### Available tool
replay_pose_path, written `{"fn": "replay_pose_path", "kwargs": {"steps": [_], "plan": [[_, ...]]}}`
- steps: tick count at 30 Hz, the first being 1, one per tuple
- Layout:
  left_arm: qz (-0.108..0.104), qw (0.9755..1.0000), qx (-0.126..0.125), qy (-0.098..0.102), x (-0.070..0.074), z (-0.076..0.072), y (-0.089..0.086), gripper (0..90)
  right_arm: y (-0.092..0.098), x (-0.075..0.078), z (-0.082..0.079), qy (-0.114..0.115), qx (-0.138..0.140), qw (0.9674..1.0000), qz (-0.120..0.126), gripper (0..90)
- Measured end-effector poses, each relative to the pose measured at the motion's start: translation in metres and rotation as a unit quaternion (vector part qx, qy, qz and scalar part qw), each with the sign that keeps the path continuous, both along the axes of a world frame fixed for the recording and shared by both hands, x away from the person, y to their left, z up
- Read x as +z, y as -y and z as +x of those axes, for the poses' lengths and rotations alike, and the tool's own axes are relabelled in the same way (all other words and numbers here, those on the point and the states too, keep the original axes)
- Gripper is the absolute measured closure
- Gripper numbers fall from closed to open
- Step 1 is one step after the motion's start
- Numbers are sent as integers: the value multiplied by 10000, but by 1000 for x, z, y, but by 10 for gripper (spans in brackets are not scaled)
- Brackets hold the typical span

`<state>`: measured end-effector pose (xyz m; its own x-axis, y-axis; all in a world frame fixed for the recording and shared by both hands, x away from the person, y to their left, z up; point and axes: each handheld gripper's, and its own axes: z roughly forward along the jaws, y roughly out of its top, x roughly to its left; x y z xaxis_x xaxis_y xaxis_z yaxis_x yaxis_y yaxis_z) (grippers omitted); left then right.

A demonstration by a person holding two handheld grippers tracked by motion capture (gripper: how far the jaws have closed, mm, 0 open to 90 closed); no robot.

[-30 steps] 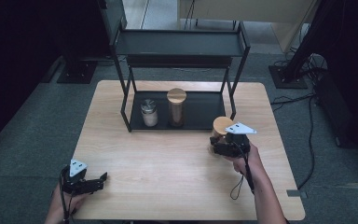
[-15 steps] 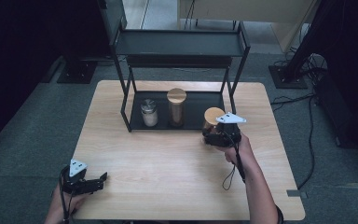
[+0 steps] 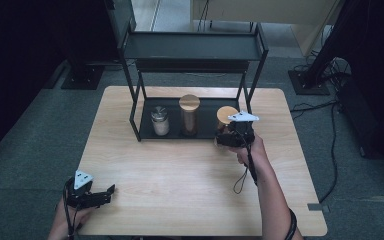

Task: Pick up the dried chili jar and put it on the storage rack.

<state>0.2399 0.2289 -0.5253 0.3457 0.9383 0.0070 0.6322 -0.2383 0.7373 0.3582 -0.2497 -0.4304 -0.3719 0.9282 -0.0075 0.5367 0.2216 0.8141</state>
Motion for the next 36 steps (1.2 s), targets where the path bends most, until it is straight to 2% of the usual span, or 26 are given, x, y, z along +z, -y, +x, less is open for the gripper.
{"fn": "replay_pose_path", "kwargs": {"steps": [16,24,36], "plan": [[-30,10000,31,-13,0,0,-1,39,-9,8,24,22,-164,9998,-54,248],[-29,10000,32,-14,0,0,-1,39,-12,10,36,17,-335,9994,-82,247],[-27,10000,33,-13,0,0,-1,39,-15,4,57,-20,-566,9983,-121,247]]}}
